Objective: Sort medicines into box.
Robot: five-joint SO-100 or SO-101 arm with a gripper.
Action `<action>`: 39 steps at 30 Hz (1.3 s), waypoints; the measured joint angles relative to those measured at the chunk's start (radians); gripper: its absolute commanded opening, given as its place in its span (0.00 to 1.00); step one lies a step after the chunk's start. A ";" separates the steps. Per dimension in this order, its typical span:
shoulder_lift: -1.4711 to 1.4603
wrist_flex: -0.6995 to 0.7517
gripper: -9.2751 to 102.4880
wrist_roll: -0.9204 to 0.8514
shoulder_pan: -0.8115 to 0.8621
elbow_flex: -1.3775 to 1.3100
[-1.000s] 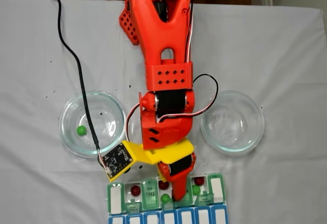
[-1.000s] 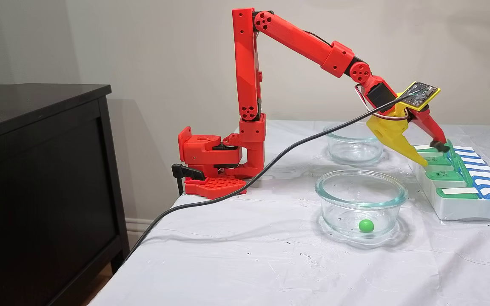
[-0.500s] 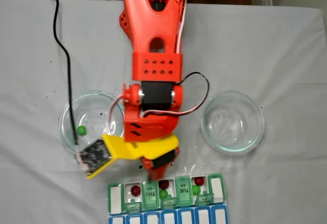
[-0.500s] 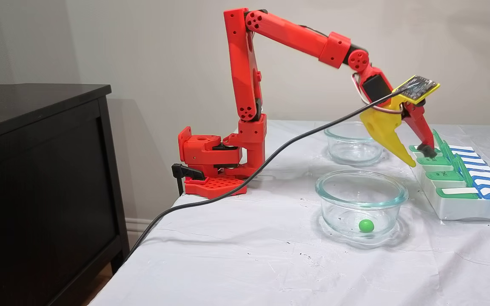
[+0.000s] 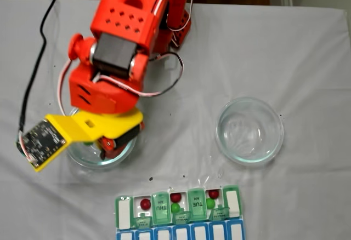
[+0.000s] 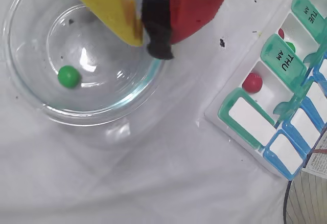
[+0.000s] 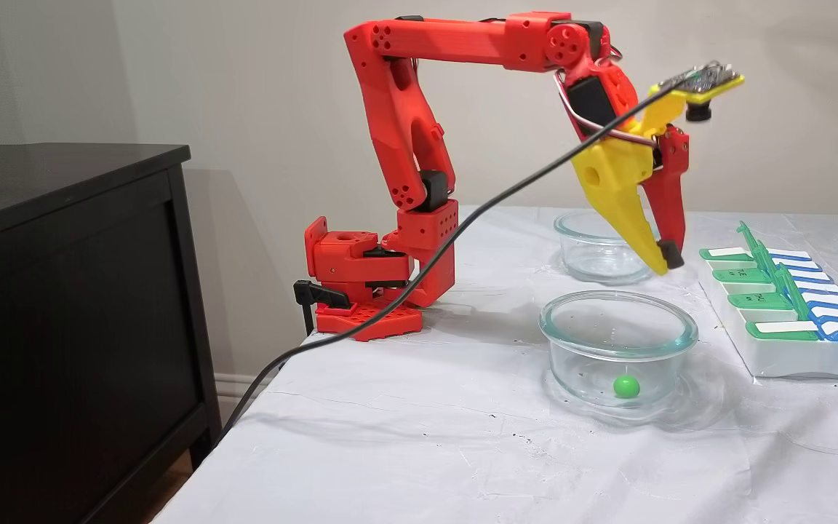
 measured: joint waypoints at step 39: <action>-0.052 -0.388 0.19 -0.109 0.160 0.400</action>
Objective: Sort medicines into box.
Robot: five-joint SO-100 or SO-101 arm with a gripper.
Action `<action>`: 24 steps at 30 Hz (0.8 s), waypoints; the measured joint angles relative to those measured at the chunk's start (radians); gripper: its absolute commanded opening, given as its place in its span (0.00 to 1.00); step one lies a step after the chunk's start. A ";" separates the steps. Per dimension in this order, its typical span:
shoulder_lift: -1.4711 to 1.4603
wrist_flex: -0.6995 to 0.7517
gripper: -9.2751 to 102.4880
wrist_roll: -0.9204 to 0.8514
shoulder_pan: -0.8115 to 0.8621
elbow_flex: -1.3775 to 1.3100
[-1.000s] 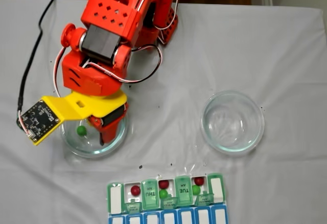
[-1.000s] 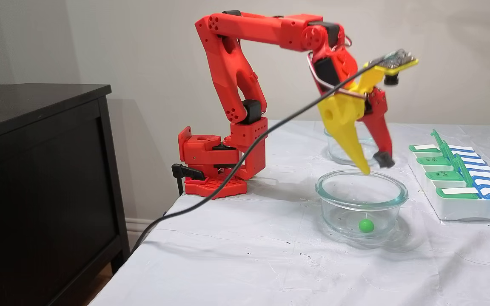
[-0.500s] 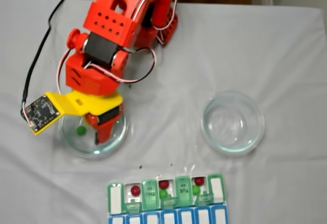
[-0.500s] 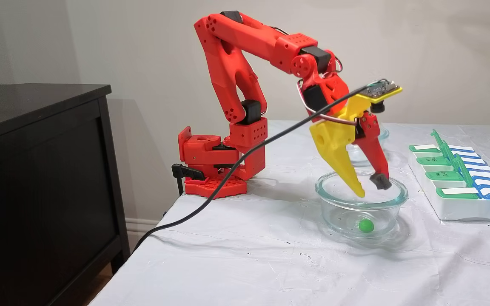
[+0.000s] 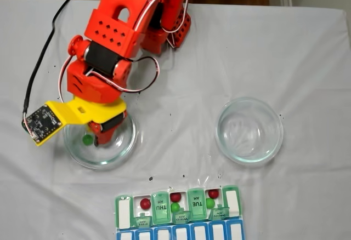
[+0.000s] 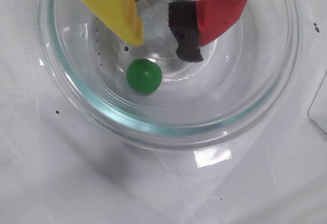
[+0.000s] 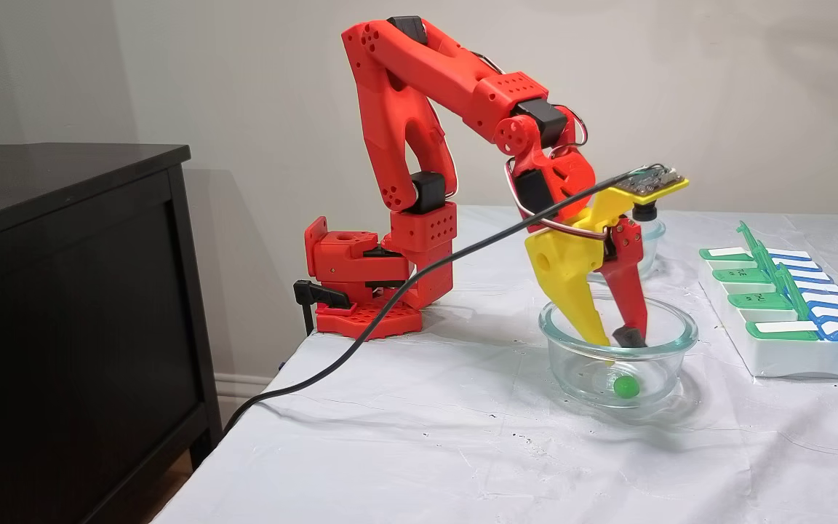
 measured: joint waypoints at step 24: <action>-0.137 -0.196 0.24 -0.087 0.023 0.043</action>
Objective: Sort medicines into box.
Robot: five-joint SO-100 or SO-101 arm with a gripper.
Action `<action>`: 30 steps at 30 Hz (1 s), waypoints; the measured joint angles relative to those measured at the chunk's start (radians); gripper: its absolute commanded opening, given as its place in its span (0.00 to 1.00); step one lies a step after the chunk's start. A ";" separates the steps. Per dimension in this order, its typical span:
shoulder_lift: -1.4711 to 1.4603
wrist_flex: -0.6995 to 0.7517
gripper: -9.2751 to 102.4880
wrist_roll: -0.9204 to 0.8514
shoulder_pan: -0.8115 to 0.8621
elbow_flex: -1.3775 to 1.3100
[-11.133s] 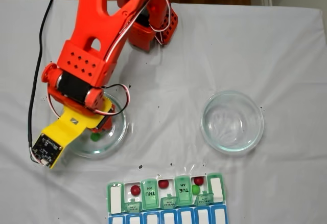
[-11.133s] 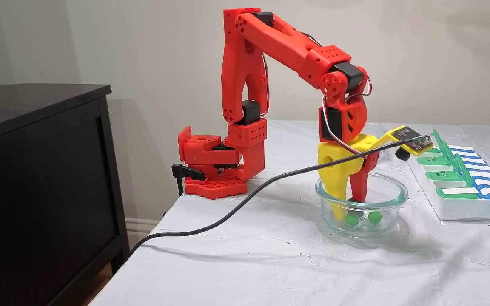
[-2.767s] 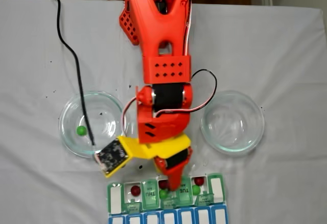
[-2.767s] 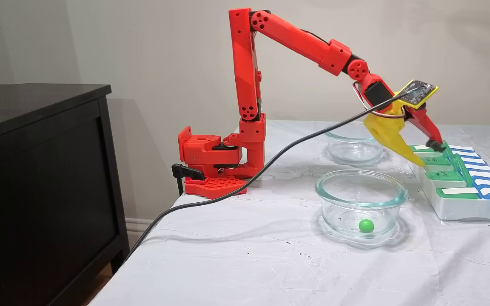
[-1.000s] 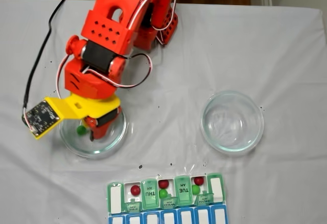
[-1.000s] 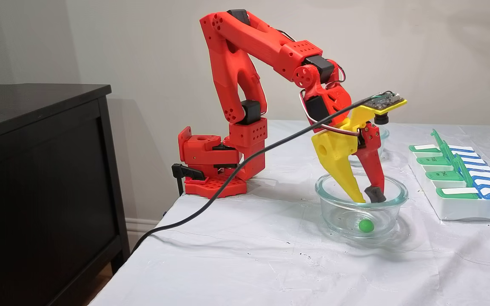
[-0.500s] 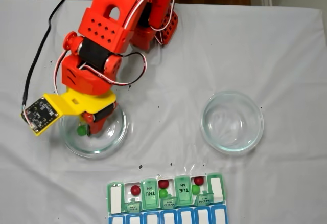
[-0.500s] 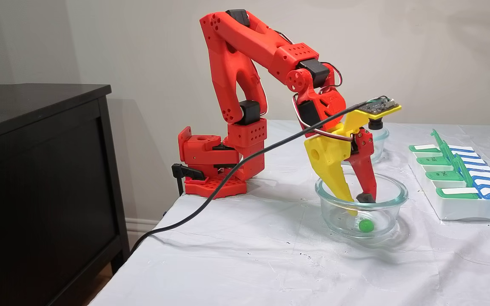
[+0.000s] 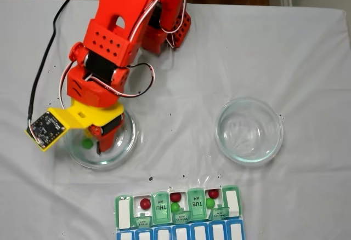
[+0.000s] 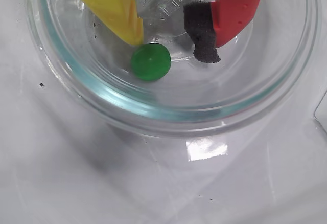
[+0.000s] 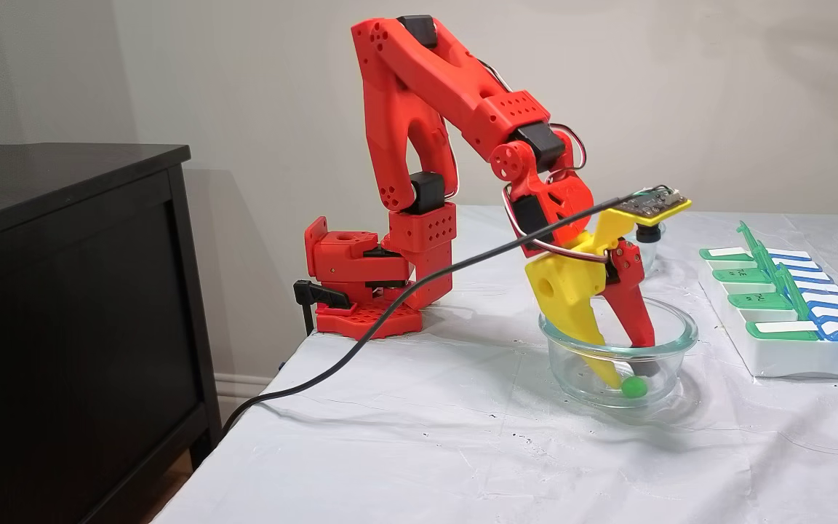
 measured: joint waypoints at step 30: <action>-0.077 -0.204 0.08 0.005 -0.014 0.049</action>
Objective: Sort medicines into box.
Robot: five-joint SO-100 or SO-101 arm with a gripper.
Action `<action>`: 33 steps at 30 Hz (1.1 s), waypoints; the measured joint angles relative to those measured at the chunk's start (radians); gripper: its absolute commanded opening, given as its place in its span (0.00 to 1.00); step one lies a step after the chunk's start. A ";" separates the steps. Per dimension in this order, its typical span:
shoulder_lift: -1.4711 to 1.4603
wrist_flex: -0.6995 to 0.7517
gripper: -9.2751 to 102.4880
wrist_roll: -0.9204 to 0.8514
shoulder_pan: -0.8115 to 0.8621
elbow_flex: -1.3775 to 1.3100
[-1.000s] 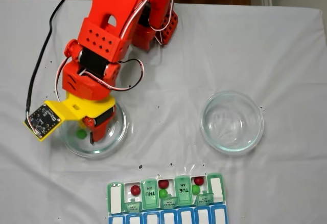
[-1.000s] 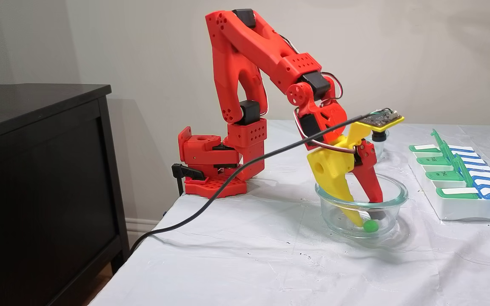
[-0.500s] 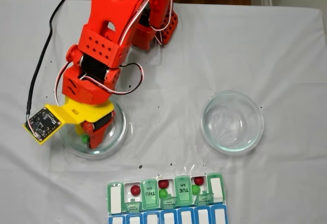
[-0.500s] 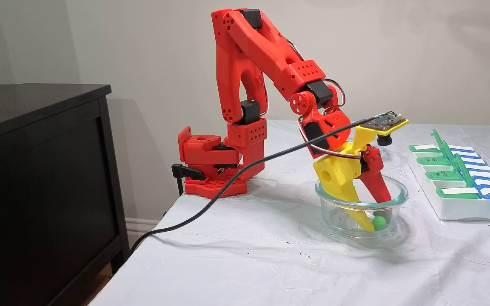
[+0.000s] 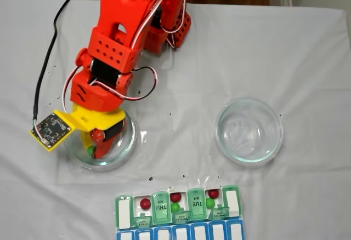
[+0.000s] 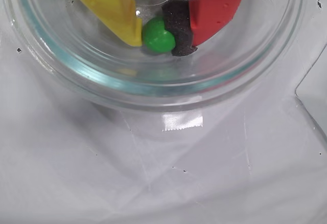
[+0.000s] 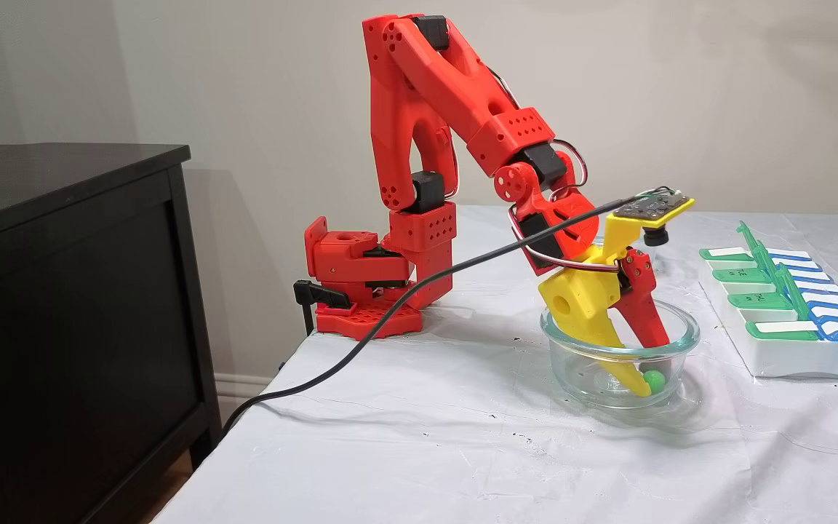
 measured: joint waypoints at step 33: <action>-0.114 0.523 0.08 0.802 -0.388 -0.626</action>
